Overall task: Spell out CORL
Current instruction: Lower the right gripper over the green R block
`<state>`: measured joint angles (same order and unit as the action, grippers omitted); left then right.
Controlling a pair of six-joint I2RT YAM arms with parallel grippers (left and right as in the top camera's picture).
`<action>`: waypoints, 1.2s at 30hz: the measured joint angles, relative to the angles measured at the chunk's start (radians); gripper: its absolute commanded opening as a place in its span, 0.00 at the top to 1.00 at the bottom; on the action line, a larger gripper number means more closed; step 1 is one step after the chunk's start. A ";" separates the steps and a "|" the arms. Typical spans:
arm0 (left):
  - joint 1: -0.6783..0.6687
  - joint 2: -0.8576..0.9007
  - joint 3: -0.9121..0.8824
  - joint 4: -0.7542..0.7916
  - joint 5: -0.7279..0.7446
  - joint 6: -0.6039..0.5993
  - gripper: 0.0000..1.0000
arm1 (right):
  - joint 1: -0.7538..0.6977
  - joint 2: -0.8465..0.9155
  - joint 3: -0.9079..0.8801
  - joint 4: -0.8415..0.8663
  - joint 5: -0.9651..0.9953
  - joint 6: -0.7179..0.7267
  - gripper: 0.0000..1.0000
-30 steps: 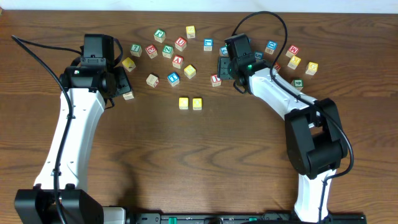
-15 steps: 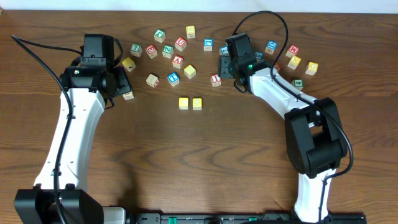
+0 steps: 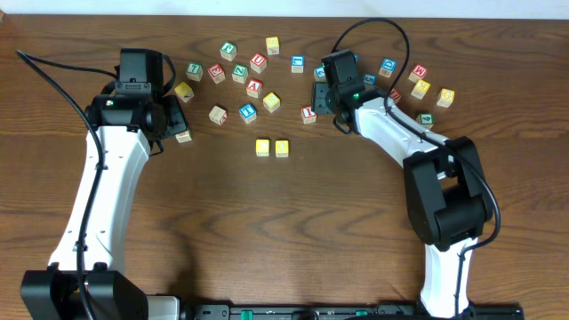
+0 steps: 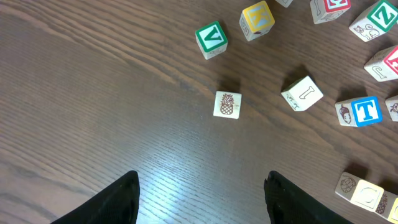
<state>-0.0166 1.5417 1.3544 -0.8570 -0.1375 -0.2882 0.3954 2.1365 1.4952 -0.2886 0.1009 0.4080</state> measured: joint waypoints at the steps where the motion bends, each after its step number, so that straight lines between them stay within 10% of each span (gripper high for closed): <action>1: 0.000 0.000 0.000 0.000 0.000 0.000 0.36 | 0.000 0.005 0.000 0.000 0.000 0.000 0.39; 36: 0.000 0.000 0.000 0.000 0.000 0.000 0.37 | -0.005 0.056 0.000 0.087 0.063 0.006 0.79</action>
<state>-0.0166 1.5421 1.3544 -0.8566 -0.1375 -0.2882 0.3908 2.1929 1.4952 -0.2012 0.1638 0.4137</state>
